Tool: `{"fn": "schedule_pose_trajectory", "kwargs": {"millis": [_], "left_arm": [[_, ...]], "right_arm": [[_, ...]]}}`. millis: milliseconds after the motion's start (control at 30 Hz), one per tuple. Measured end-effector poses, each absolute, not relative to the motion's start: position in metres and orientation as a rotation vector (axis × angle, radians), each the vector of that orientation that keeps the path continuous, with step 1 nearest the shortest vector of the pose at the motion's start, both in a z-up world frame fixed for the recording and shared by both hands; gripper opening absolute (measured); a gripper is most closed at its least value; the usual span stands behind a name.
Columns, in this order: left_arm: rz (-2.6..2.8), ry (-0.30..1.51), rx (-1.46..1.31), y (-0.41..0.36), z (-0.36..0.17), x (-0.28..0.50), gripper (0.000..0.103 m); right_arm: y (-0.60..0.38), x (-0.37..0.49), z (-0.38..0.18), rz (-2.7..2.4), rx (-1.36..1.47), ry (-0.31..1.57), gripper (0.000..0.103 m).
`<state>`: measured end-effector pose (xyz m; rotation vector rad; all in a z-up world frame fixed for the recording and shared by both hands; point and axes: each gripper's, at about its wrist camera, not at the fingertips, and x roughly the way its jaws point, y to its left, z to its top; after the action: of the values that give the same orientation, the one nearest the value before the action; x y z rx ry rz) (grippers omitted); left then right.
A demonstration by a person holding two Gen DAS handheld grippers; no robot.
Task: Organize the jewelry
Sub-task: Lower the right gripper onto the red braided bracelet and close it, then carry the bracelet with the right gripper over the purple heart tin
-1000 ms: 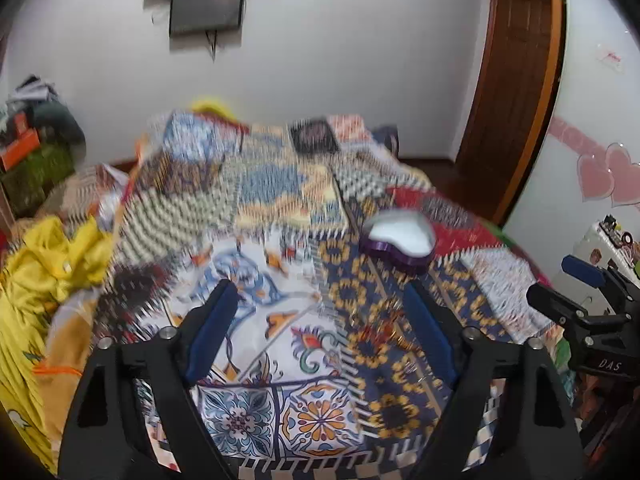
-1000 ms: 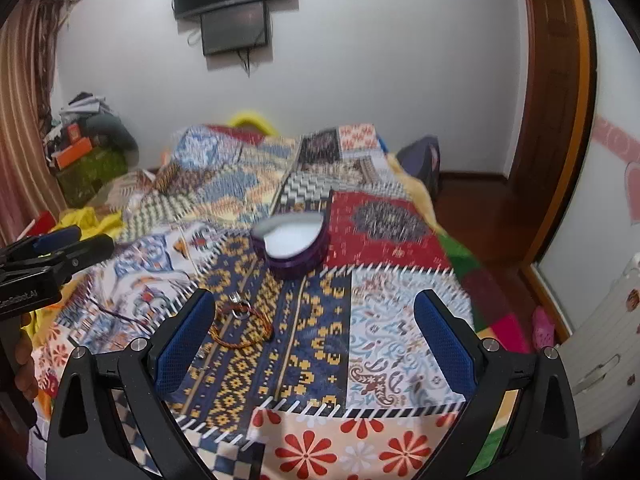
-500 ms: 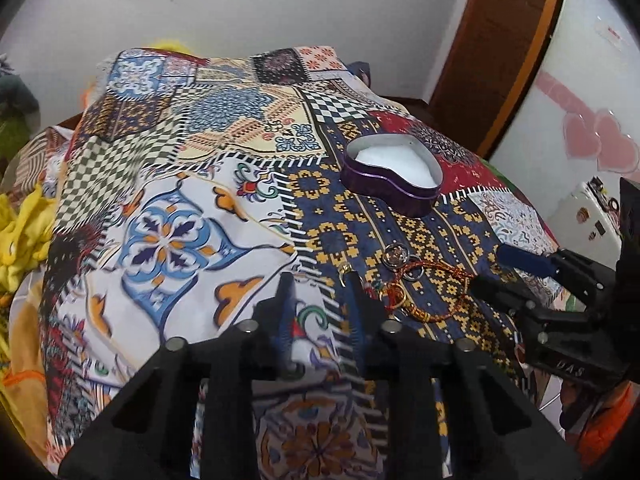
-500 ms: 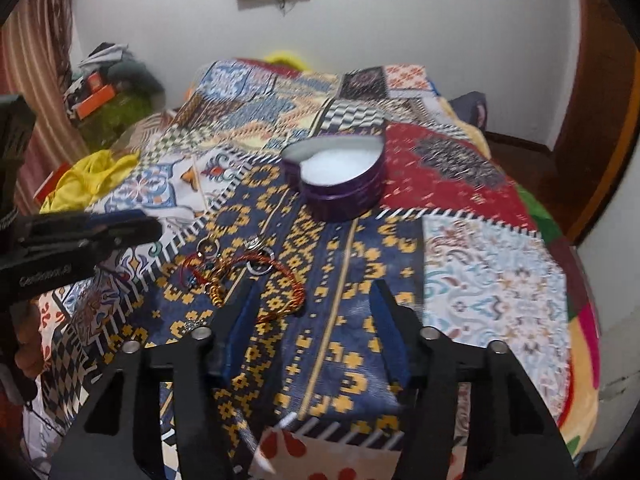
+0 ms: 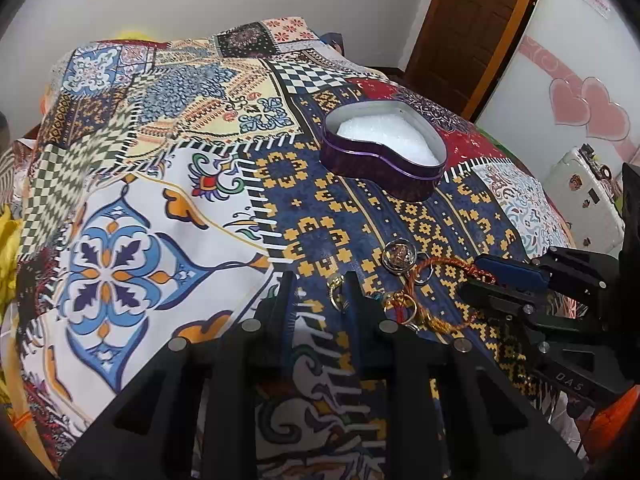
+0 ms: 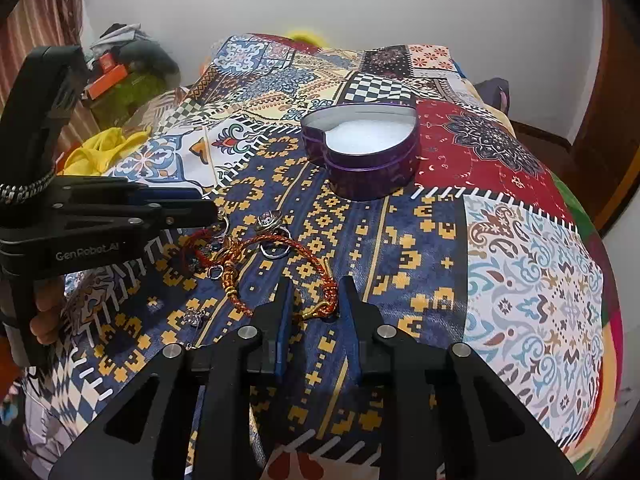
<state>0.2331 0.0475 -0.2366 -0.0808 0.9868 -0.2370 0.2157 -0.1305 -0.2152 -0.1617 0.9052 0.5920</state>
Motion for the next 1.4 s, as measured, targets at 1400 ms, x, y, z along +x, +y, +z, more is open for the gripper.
{"fn": "schedule_pose_trajectory", "kwargs": {"millis": [1400], "left_arm": [[-0.216, 0.739, -0.051, 0.027, -0.145, 0.231, 0.007]], "right_arm": [[-0.151, 0.252, -0.134, 0.500, -0.060, 0.662, 0.007]]}}
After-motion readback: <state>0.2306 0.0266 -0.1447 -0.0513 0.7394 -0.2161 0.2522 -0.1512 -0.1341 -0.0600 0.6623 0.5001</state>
